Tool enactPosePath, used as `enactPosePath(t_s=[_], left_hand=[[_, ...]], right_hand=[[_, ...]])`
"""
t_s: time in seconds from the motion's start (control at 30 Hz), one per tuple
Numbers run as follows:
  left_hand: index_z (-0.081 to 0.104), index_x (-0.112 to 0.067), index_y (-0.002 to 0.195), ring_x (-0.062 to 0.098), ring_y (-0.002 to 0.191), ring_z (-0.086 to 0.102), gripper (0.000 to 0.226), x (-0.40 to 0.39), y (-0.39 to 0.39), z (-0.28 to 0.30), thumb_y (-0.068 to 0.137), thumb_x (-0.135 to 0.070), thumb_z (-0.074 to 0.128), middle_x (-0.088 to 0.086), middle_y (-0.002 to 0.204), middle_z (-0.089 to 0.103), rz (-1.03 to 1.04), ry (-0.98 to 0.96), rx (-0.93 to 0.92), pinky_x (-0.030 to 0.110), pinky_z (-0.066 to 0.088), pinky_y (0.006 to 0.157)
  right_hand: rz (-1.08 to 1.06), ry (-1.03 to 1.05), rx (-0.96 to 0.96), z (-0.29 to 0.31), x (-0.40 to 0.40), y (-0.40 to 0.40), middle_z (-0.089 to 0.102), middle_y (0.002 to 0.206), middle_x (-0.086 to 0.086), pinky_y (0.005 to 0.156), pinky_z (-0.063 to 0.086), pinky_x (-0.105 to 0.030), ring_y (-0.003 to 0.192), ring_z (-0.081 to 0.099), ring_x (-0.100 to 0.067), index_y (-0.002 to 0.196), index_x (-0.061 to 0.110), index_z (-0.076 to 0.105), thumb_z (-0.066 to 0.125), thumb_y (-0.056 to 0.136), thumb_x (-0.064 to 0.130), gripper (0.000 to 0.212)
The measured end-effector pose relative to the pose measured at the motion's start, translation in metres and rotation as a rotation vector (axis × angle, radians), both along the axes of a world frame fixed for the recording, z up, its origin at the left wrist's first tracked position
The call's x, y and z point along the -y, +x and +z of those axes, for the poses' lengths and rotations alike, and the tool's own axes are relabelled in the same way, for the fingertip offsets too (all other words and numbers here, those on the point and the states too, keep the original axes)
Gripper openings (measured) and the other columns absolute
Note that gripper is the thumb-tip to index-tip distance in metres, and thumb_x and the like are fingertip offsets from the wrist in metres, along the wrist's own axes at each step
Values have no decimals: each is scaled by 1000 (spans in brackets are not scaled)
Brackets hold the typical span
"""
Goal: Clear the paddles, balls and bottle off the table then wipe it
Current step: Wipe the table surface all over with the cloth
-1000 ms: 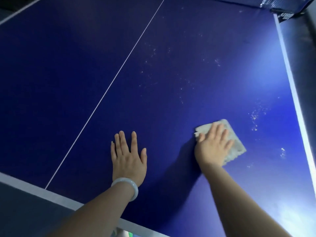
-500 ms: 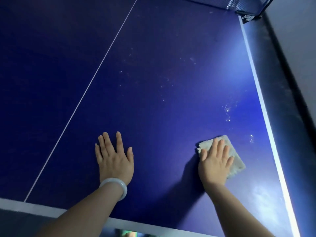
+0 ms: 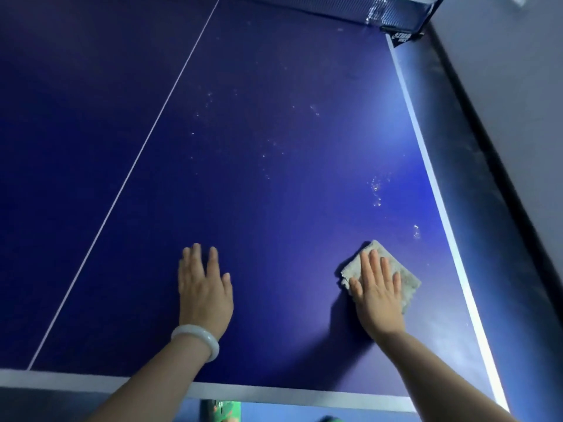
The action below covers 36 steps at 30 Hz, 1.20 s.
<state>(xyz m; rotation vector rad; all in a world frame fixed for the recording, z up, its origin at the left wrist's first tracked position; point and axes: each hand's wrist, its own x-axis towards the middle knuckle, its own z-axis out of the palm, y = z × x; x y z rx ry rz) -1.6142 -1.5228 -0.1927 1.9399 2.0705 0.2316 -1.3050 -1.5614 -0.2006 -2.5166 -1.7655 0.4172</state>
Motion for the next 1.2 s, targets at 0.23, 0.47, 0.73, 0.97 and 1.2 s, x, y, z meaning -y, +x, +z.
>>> enactPosePath(t_s=[0.23,0.47,0.73,0.97,1.2], left_hand=[[17,-15,155,33,150,1,64,43,156,6,101,-41,36,15,163,6,-98,2,64,46,0,122],[3,-7,155,34,150,-8,72,70,244,-6,100,-47,26,19,162,-5,146,-24,-125,55,-6,119],[11,-9,155,33,150,6,65,68,248,-10,100,-44,14,18,162,9,183,-31,-252,55,6,120],[26,-7,152,33,149,17,72,67,251,-10,94,-48,14,19,159,21,198,-12,-271,54,12,120],[29,-6,152,33,149,17,72,66,252,-6,94,-47,17,19,159,23,205,-12,-284,54,15,120]], right_hand=[[234,30,-29,3,25,20,-11,162,8,119,-17,-35,149,-18,-15,154,25,-8,29,104,41,63],[505,60,-66,5,88,100,1,164,11,120,0,-41,151,-3,-14,156,29,7,24,101,45,60],[846,69,-19,7,74,184,13,164,7,119,11,-42,151,11,-18,157,24,17,36,100,42,62],[583,68,-57,3,-45,203,2,163,10,121,-11,-34,152,-2,-17,156,26,10,37,104,39,60],[689,105,-104,3,-12,153,8,164,4,122,3,-47,152,0,-20,157,21,13,35,100,37,63]])
